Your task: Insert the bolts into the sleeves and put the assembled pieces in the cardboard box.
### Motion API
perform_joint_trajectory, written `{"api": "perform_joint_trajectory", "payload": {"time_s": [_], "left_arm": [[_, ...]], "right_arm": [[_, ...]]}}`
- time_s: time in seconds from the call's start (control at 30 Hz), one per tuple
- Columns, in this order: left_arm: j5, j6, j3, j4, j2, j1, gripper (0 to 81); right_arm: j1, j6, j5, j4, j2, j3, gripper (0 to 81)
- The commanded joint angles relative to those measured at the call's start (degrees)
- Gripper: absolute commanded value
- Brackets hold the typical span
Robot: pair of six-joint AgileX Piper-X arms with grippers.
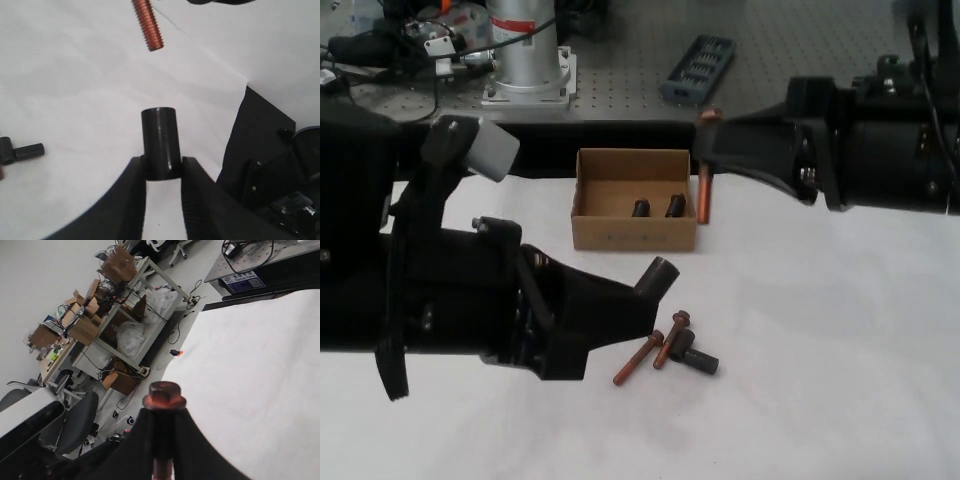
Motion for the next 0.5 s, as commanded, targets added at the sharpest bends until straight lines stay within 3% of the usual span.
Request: {"api": "perform_joint_trajectory", "payload": {"time_s": [0.0, 0.47], "left_arm": [[1.0, -1.7, -0.2, -3.1, -0.7, 0.1, 0.7], [1.0, -6.9, -0.2, -10.1, -0.7, 0.1, 0.7]], "right_arm": [[0.1, 1.2, -1.5, -2.3, 0.1, -0.2, 2.8], [0.1, 2.5, -4.6, -4.5, 0.1, -0.3, 2.8]]}}
